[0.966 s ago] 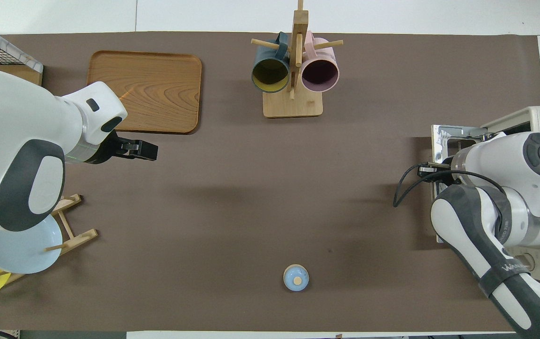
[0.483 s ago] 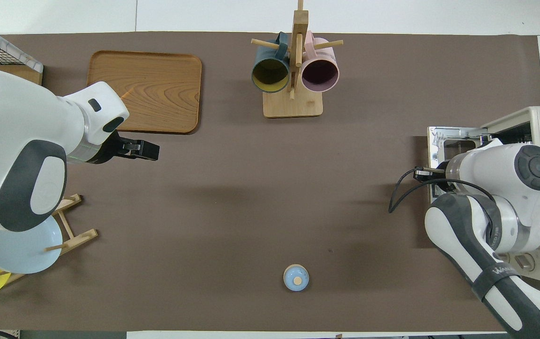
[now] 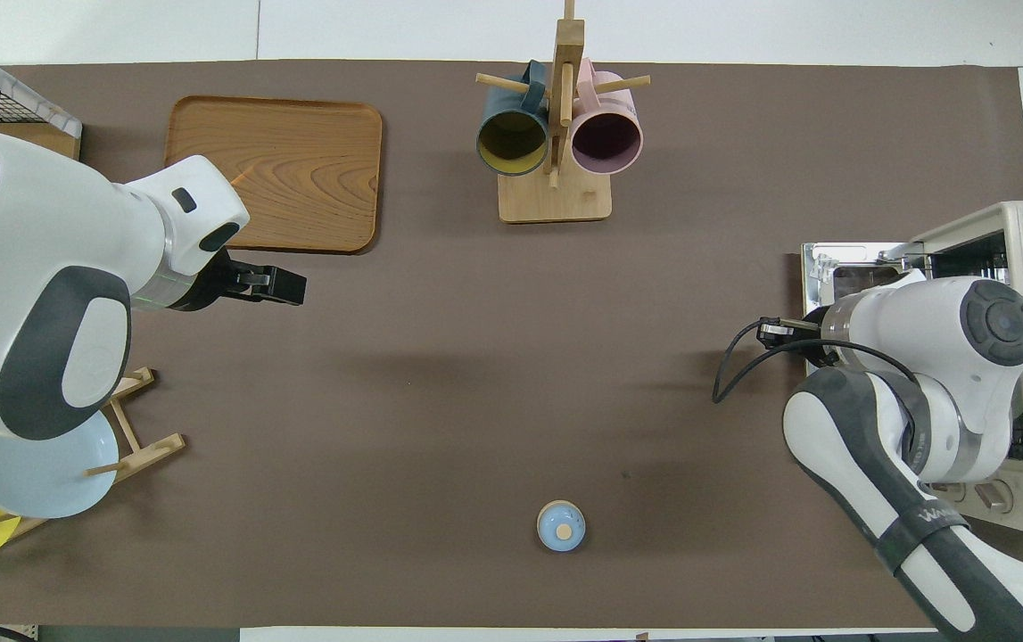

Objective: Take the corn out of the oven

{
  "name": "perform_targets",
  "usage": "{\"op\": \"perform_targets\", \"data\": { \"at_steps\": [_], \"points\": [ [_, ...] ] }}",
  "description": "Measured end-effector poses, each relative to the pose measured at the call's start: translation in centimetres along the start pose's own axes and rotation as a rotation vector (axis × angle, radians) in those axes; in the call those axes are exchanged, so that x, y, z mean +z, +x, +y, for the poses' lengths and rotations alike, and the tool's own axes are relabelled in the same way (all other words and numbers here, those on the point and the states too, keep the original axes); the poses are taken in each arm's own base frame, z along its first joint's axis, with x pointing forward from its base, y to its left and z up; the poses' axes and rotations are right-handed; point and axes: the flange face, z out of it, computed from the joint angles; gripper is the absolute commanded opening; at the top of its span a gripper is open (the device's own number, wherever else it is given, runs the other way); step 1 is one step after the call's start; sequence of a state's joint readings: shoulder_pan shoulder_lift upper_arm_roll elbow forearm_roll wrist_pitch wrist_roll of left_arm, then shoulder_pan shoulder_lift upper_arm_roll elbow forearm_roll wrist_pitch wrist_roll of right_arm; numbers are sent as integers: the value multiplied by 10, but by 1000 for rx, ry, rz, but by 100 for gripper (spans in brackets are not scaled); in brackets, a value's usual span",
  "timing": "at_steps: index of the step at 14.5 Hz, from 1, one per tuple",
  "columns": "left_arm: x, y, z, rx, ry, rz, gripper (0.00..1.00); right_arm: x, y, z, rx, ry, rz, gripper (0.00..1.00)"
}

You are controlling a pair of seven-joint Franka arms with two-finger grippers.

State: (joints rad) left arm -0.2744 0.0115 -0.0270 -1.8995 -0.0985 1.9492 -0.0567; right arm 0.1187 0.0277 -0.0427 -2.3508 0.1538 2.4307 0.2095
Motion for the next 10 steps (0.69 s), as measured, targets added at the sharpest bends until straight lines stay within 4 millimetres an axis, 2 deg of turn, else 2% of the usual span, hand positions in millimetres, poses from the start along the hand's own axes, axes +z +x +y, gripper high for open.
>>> {"op": "perform_targets", "data": {
  "at_steps": [3,4,5,6,8,10],
  "points": [
    [0,0,0,0,-1,0,100,-21,11,-7,-6,0,-39,0],
    [0,0,0,-1,-4,0,100,-32,16,-7,-5,-4,-60,6],
    [0,0,1,-3,-7,0,100,-45,21,-5,-10,-18,-79,21],
    [0,0,1,-4,-10,0,100,-59,25,-1,-20,-43,-94,27],
    [0,0,1,-4,-11,1,100,-80,31,14,-31,-98,-101,31],
    [0,0,2,-3,-12,1,100,-86,33,33,-8,-121,-107,43]
  ]
}}
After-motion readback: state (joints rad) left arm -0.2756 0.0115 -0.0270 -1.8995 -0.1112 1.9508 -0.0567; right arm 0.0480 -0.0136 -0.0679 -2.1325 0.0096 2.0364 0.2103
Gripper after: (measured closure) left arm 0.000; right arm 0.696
